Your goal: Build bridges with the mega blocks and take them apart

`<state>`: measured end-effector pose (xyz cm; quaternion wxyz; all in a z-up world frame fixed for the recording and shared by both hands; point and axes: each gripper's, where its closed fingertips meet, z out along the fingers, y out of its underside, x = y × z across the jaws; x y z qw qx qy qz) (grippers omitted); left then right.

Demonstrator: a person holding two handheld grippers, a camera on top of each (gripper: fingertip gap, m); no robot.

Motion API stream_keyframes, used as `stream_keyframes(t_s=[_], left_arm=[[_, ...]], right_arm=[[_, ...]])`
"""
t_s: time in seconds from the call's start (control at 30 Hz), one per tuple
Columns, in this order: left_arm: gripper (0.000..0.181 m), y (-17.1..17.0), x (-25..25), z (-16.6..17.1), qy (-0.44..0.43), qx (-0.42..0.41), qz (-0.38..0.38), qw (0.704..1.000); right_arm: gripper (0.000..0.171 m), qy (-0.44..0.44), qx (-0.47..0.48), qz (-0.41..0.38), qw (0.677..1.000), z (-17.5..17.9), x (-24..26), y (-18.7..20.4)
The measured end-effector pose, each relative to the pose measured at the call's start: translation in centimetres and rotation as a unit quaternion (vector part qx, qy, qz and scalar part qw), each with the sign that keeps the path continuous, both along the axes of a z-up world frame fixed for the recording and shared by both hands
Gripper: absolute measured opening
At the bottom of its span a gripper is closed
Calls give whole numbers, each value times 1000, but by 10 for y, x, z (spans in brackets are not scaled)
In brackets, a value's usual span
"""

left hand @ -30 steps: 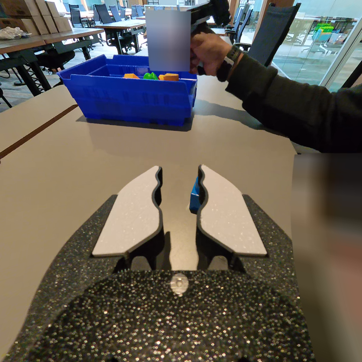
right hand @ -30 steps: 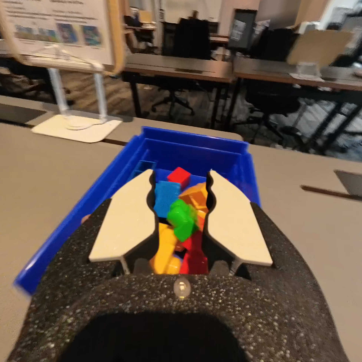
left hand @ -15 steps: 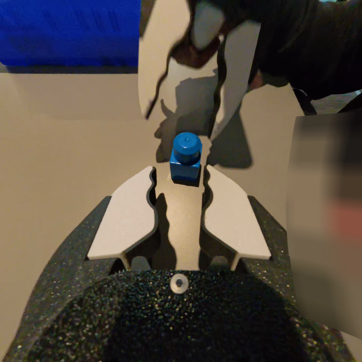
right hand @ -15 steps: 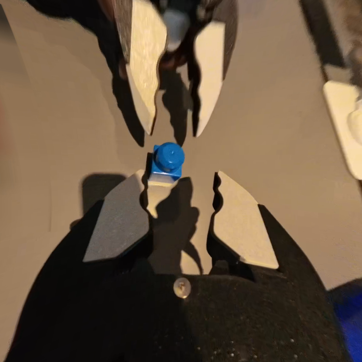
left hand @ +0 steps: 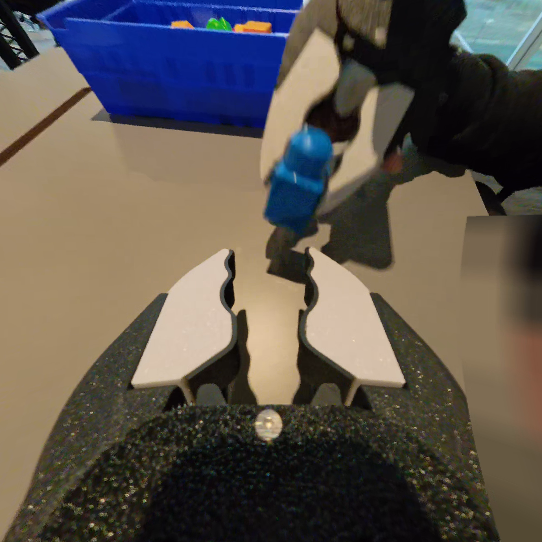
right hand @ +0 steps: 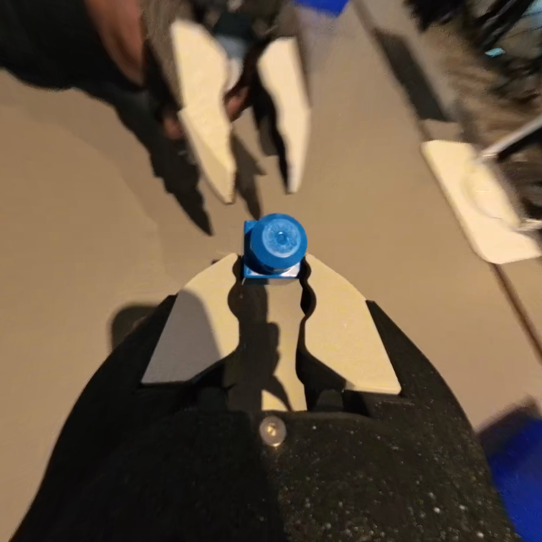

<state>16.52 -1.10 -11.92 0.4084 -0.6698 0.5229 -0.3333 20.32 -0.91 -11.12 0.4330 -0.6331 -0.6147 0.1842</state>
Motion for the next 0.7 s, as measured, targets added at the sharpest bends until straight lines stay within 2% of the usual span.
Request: stream_keyframes(t_s=[0.03, 0.17, 0.23, 0.33, 0.43, 0.57, 0.7], left_arm=[[44, 2, -1, 2, -6, 0, 6, 1000], [44, 10, -6, 4, -19, -7, 28, 999], [43, 11, -7, 4, -22, -9, 32, 999], [43, 12, -6, 3, -21, -10, 33, 999], [43, 11, -6, -1, -12, -8, 32, 999], [43, 11, -5, -5, -8, -14, 30, 999], [43, 12, -7, -4, -4, -11, 33, 999]], right_arm=[[38, 25, 19, -33, 999, 20, 13, 15], [38, 109, 58, -190, 974, 88, 97, 87], [38, 136, 45, -268, 953, 100, 147, 124], [38, 124, -39, -359, 924, 76, 205, 170], [38, 94, -37, -430, 897, 56, 244, 203], [39, 72, -39, -485, 871, 36, 271, 230], [58, 74, -24, -502, 861, 31, 276, 236]])
